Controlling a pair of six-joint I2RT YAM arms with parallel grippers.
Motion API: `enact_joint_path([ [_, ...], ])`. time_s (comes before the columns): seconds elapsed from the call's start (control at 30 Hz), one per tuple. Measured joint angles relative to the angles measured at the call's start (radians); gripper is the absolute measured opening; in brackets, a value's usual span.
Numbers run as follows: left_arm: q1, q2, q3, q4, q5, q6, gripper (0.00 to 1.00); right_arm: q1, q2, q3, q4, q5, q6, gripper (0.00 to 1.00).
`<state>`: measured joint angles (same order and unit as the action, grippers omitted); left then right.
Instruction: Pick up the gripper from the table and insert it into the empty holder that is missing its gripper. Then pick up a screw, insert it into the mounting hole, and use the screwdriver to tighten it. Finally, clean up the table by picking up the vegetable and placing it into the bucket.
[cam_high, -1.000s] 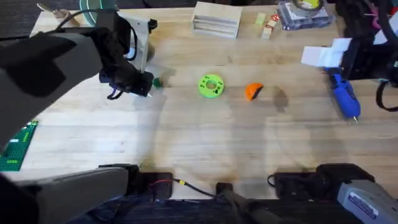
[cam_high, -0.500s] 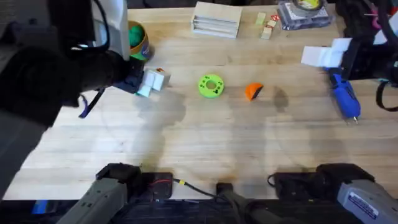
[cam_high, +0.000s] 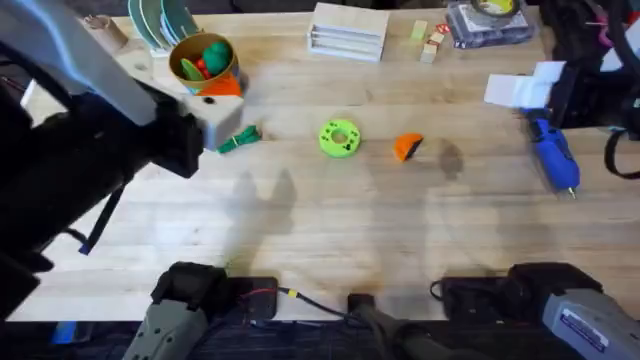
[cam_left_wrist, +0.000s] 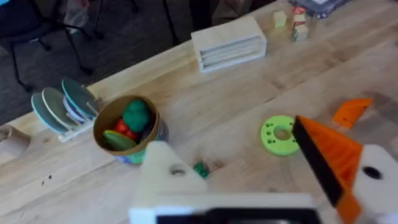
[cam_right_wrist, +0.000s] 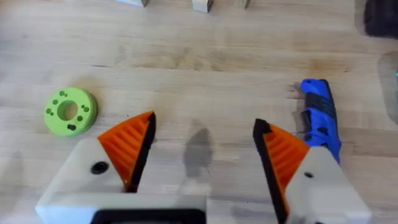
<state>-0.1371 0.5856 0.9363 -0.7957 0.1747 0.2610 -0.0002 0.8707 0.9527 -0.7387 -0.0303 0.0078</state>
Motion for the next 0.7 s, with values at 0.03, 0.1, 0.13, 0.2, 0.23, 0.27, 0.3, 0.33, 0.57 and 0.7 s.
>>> enact_joint_path([
  [0.03, 0.000, -0.006, 0.000, 0.010, 0.014, -0.005, 0.502, 0.000, 0.000, 0.000, 0.000, 0.000, 0.000, 0.991],
  [0.1, 0.000, -0.012, 0.000, 0.040, 0.046, -0.015, 0.823, 0.000, 0.000, 0.000, 0.000, 0.000, 0.000, 0.992],
  [0.13, 0.000, -0.011, 0.000, 0.055, 0.062, -0.024, 0.947, 0.000, 0.000, 0.000, 0.000, 0.000, 0.000, 0.991],
  [0.2, 0.000, -0.011, 0.000, 0.082, 0.122, -0.032, 0.992, 0.000, 0.000, 0.000, 0.000, 0.000, 0.000, 0.991],
  [0.23, 0.000, -0.011, 0.000, 0.082, 0.138, -0.033, 0.992, 0.000, 0.000, 0.000, 0.000, 0.000, 0.000, 0.991],
  [0.27, 0.000, -0.011, 0.000, 0.082, 0.152, -0.033, 0.992, 0.000, 0.000, 0.000, 0.000, 0.000, 0.000, 0.991],
  [0.3, 0.000, -0.011, 0.000, 0.082, 0.168, -0.034, 0.992, 0.000, 0.000, 0.000, 0.000, 0.000, 0.000, 0.991],
  [0.33, 0.000, -0.011, 0.000, 0.082, 0.178, -0.034, 0.992, 0.000, 0.000, 0.000, 0.000, 0.000, 0.000, 0.991],
  [0.57, 0.000, -0.011, 0.000, 0.020, 0.211, -0.034, 0.993, 0.000, 0.000, 0.000, 0.000, 0.000, 0.000, 0.992],
  [0.7, 0.000, -0.011, 0.000, 0.022, 0.221, -0.034, 0.992, 0.000, 0.000, 0.000, 0.000, 0.000, 0.000, 0.992],
])
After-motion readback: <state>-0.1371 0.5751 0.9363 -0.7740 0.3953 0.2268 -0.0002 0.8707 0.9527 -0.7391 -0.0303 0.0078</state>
